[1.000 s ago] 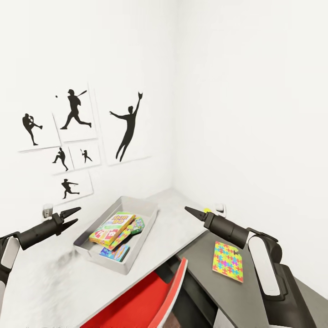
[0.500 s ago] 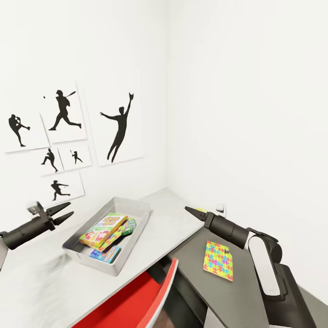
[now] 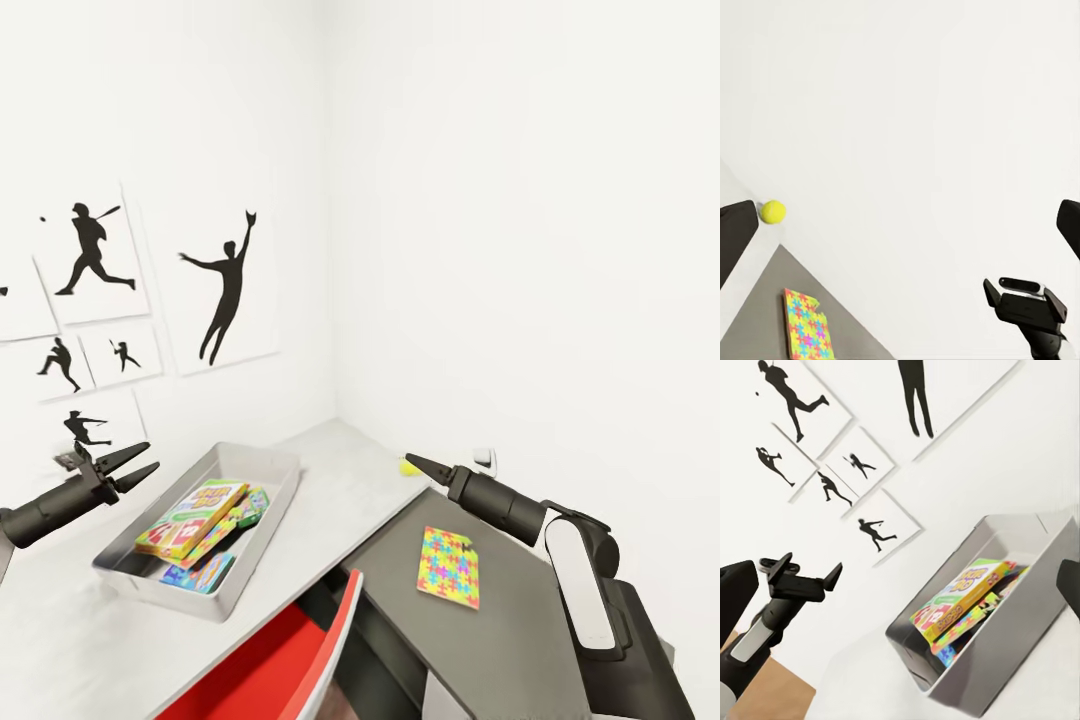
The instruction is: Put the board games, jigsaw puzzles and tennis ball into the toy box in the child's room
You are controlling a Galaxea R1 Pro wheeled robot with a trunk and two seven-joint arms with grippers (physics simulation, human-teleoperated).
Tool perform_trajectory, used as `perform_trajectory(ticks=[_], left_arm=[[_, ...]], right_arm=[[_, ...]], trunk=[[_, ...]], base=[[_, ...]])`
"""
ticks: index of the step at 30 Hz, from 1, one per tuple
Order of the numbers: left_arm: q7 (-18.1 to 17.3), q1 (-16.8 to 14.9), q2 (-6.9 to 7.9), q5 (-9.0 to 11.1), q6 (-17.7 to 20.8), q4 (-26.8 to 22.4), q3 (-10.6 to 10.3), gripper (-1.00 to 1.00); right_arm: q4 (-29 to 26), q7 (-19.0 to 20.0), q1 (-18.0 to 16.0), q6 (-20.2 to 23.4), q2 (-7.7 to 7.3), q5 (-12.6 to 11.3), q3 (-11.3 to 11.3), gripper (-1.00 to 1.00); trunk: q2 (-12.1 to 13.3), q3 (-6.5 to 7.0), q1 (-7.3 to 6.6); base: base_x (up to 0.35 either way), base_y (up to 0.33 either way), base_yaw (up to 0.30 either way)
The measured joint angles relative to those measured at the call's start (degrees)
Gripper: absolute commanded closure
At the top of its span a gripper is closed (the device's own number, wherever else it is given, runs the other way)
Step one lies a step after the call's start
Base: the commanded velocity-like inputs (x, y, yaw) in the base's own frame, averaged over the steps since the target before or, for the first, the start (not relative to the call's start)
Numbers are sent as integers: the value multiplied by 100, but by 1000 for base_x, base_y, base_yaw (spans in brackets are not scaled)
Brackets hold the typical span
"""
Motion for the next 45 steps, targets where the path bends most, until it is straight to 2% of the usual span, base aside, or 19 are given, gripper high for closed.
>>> perform_trajectory(ticks=[11,45], left_arm=[[-7,0,0,-1,-2,-1,0,-100],[-6,0,-8,0,-34,0,0,-100]], right_arm=[[0,0,1,-1,0,13,6,-100],[0,2,2,-81,0,26,7,-100]], trunk=[[-1,77,0],[-1,313,-1]], base=[[-122,144,-203],[-4,44,-204]])
